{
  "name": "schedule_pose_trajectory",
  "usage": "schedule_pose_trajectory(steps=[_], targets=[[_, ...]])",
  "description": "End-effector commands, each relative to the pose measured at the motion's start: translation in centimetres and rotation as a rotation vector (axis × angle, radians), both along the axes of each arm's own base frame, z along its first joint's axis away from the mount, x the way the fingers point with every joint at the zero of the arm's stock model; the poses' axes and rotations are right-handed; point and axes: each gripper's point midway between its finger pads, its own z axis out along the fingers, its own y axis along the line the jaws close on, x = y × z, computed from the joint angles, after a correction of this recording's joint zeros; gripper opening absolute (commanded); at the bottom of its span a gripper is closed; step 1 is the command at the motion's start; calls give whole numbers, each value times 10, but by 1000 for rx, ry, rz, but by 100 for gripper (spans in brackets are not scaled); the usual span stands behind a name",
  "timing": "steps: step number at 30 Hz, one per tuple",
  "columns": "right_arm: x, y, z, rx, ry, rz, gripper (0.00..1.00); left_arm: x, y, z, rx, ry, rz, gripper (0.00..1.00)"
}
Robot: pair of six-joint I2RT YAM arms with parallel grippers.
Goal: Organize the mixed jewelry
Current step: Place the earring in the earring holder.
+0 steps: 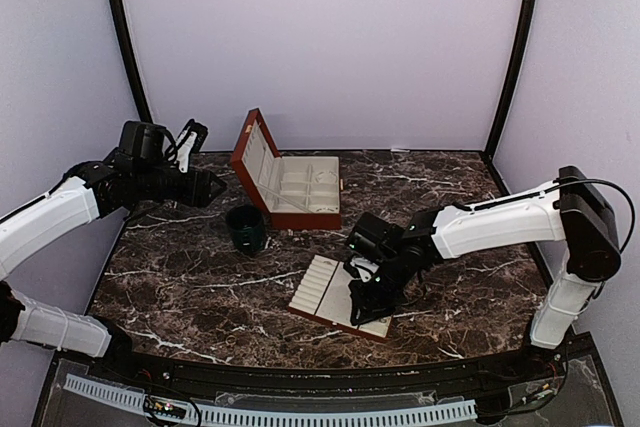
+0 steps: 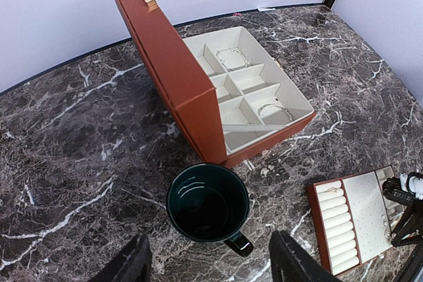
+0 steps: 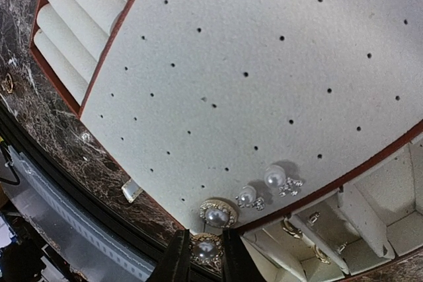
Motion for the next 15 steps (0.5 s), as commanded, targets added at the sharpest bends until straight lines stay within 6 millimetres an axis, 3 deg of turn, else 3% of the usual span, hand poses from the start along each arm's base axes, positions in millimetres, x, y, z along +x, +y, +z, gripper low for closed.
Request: schedule_pose_trajectory(steps=[1,15], targets=[[4,-15,-5,-89,-34,-19,17,-6,4,4,6,-13,-1,63],[11,-7,9,-46,-60,-23,24,-6,4,5,2,-14,-2,63]])
